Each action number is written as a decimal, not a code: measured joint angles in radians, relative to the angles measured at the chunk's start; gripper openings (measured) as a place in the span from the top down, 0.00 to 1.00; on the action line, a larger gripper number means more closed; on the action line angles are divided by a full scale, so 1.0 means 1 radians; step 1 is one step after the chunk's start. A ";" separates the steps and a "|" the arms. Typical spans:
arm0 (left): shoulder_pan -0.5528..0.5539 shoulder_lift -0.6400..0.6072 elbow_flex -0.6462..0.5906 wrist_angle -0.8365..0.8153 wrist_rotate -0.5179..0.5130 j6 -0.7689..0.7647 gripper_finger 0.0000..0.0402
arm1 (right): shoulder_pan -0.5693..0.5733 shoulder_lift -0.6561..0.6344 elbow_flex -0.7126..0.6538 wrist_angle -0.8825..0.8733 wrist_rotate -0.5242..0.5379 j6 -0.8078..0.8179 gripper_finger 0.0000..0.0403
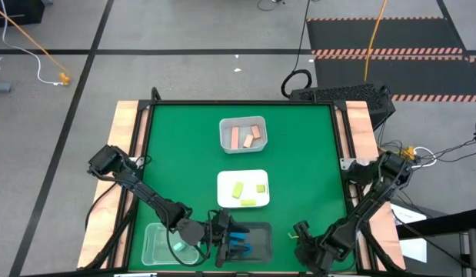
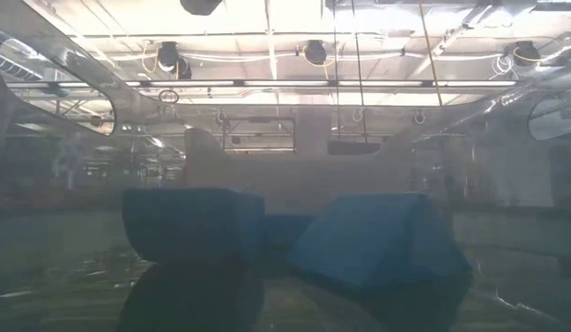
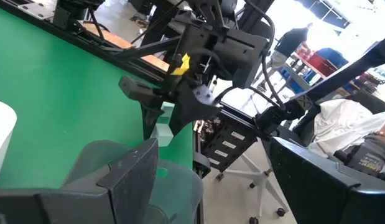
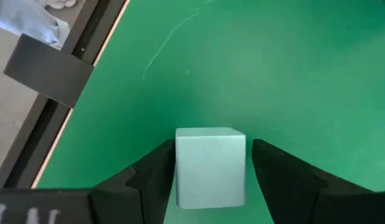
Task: Sort & place blocks by color
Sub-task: Put the left light blue block into the transparent bin
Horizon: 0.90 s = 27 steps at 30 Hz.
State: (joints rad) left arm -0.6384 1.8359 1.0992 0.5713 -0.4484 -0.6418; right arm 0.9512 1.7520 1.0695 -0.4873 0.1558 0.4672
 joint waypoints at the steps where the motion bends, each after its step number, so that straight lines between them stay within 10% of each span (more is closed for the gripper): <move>1: 0.000 0.000 0.000 0.000 0.000 0.000 0.24 | 0.000 0.003 0.000 0.000 0.000 0.014 0.50; 9: -0.002 0.000 0.000 -0.001 0.000 0.005 0.24 | 0.000 0.003 0.000 0.006 -0.023 0.053 0.72; 19: -0.004 0.000 0.000 0.000 0.000 0.005 0.24 | 0.000 -0.092 -0.003 -0.008 -0.102 0.221 0.72; 27: 0.004 0.000 0.000 0.008 0.000 0.011 0.24 | -0.025 -0.333 -0.003 -0.016 0.222 0.208 0.72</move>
State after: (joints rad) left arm -0.6348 1.8359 1.0992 0.5797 -0.4480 -0.6304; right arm 0.9265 1.4193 1.0668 -0.5034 0.3781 0.6754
